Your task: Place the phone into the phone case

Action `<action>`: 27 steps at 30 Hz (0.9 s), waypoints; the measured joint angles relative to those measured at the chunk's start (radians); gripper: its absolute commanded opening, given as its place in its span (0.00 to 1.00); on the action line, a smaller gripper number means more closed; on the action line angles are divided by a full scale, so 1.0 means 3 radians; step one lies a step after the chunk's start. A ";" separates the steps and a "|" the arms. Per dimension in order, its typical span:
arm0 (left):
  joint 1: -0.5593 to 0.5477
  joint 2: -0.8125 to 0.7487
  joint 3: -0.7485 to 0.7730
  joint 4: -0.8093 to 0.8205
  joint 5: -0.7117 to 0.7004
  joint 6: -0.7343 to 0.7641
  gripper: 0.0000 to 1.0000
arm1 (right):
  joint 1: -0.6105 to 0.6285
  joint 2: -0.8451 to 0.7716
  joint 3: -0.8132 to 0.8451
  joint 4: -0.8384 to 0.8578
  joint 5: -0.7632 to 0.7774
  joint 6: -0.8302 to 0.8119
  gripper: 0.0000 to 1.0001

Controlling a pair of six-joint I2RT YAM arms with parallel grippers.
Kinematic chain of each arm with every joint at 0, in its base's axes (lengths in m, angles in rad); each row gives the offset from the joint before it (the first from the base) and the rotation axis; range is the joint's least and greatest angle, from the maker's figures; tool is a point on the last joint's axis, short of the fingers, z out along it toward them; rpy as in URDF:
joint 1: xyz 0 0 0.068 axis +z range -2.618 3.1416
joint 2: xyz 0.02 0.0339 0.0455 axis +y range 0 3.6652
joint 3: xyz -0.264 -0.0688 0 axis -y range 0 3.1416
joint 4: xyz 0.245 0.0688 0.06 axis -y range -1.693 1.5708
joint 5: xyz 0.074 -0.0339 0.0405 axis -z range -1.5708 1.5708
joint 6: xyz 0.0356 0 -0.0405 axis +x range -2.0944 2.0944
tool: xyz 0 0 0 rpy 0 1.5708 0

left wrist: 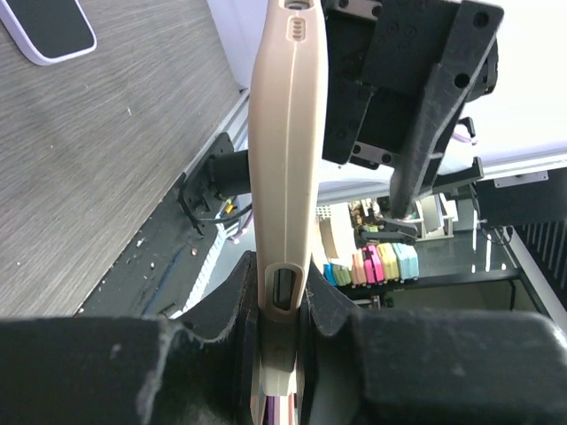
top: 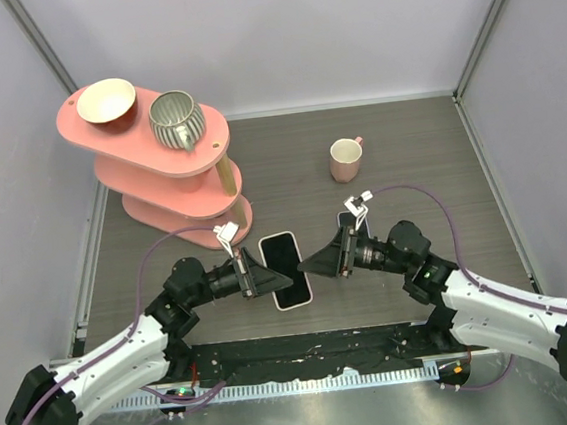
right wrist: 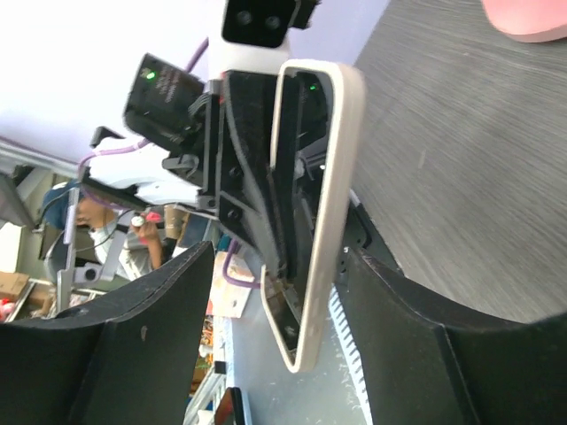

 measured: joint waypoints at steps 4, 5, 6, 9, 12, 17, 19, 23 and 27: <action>0.0000 0.0053 -0.0075 0.0161 0.0061 -0.0069 0.00 | 0.0000 0.0245 0.0146 -0.0125 0.0092 -0.0078 0.63; 0.0000 0.0079 -0.0097 0.0212 0.0078 -0.0081 0.00 | 0.0000 0.0300 0.0181 -0.0150 0.0103 -0.0088 0.61; 0.0000 0.0094 -0.0114 0.0247 0.0089 -0.0098 0.00 | 0.0000 0.0352 0.0215 -0.0167 0.0113 -0.0098 0.56; 0.0000 0.0108 -0.0158 0.0312 0.0114 -0.0135 0.00 | 0.0000 0.0459 0.0294 -0.0188 0.0118 -0.0151 0.21; 0.0001 0.0094 -0.0177 0.0387 0.0144 -0.0131 0.01 | -0.0010 0.0483 0.0306 -0.0212 0.0155 -0.0151 0.02; 0.0013 -0.0008 -0.0187 0.0319 0.0121 -0.0080 0.65 | -0.0014 0.0477 0.0327 -0.0210 0.0172 -0.0159 0.01; 0.0014 -0.0097 -0.0182 0.0195 0.0079 -0.0006 0.79 | -0.0009 0.0476 0.0371 -0.0340 0.0223 -0.0240 0.01; 0.0013 -0.0343 -0.0061 -0.0476 -0.0154 0.0210 1.00 | -0.0086 0.0476 0.0535 -0.0832 0.0362 -0.0459 0.01; 0.0013 -0.0612 0.0201 -0.1305 -0.0526 0.0496 1.00 | -0.0266 0.0478 0.0735 -0.1237 0.0443 -0.0679 0.01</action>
